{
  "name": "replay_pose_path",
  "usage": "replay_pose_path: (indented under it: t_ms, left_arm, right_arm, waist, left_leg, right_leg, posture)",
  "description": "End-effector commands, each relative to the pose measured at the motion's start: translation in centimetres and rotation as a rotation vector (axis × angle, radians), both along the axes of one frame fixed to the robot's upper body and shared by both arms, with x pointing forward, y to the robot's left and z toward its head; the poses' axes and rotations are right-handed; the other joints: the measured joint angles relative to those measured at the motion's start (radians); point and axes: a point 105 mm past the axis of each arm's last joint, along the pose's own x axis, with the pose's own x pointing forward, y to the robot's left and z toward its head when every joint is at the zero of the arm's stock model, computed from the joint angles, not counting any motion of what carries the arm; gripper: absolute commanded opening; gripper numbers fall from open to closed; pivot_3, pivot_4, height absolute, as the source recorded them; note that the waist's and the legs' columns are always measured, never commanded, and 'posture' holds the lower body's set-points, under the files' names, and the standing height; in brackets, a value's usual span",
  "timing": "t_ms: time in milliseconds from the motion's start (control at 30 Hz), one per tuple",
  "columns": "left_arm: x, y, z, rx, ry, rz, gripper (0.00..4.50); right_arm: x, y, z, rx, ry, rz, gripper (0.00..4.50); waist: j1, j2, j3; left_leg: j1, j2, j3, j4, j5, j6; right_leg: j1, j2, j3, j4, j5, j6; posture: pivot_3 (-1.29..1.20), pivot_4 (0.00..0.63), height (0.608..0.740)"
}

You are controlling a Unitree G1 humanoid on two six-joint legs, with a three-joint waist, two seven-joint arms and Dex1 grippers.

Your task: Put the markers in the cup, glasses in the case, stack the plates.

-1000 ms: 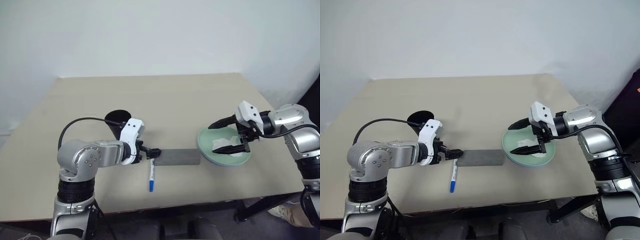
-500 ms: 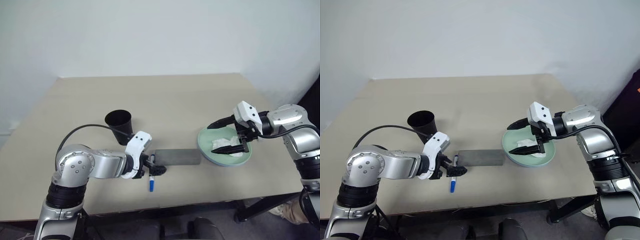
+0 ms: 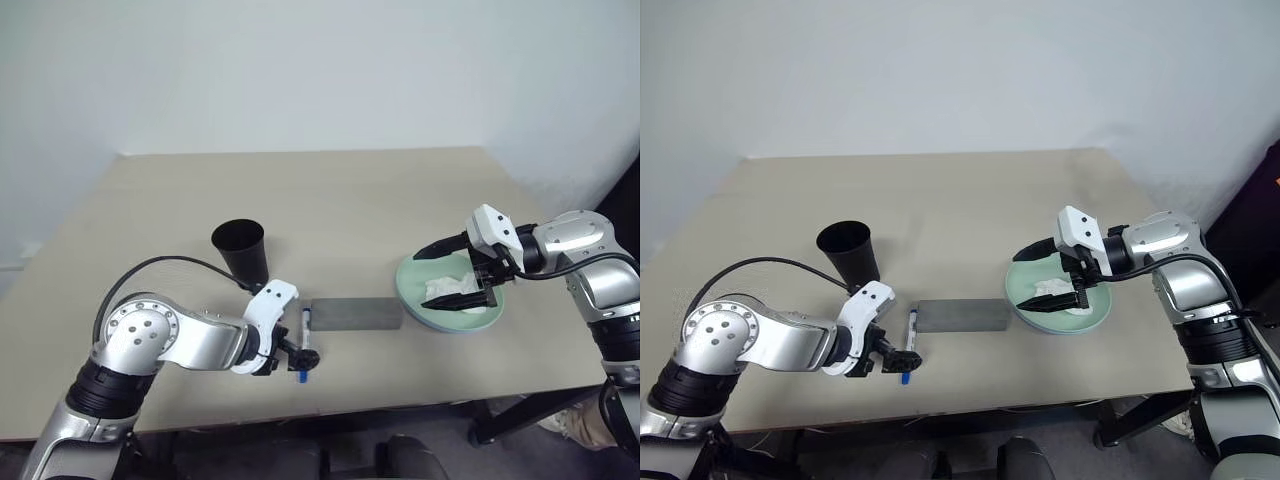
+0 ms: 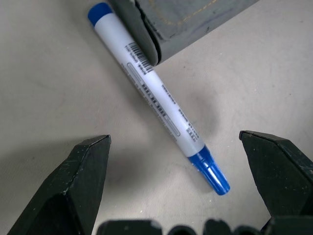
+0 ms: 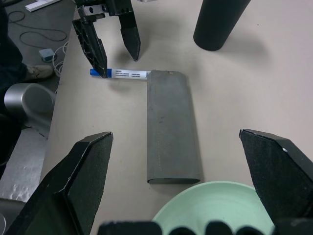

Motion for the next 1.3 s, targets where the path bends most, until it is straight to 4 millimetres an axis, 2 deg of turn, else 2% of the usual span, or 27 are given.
replay_pose_path:
  t_ms: [33,767,900,1067,1300]
  left_arm:
    - [0.4,0.3,0.4,0.019,-0.016,0.023,4.48]
    - [0.9,0.9,-1.1,0.124,0.022,0.018,4.48]
    - [1.0,0.9,-1.2,0.132,0.023,0.010,3.62]
    - [1.1,1.1,-1.4,0.145,0.032,-0.014,1.89]
    - [0.8,2.6,-1.1,0.218,0.035,-0.070,1.89]
  right_arm:
    - [-0.1,-0.1,1.2,0.022,-0.049,0.001,4.50]
    - [-0.3,0.5,1.4,0.039,-0.047,0.012,4.50]
    - [-0.3,0.5,1.5,0.040,-0.049,0.012,4.50]
    - [-0.2,0.6,1.5,0.042,-0.050,0.012,4.50]
    - [-0.2,0.7,1.6,0.043,-0.052,0.013,4.50]
  waist:
    - [0.000,0.000,0.000]
    - [-0.001,0.000,0.000]
    - [-0.001,0.000,0.000]
    - [-0.001,0.000,0.000]
    - [-0.004,0.000,0.000]
  left_leg:
    - [0.000,0.000,0.000,0.000,0.000,0.000]
    - [0.002,-0.001,0.001,0.000,0.004,-0.006]
    - [0.003,-0.001,0.001,0.000,0.005,-0.006]
    - [0.002,-0.001,0.001,0.000,0.005,-0.006]
    - [0.002,-0.002,0.001,-0.003,0.005,-0.006]
  right_leg:
    - [0.000,0.000,0.000,0.000,0.000,0.000]
    - [0.002,0.001,0.000,0.000,0.000,-0.001]
    - [0.003,0.001,0.000,0.000,0.000,-0.001]
    - [0.003,0.001,0.000,0.000,0.000,-0.001]
    - [0.001,0.001,0.000,0.000,0.000,-0.001]
  posture:
    - [0.00,0.000,0.738]
    - [0.00,0.000,0.738]
    - [0.00,0.000,0.738]
    - [0.00,0.000,0.738]
    - [0.00,0.000,0.738]
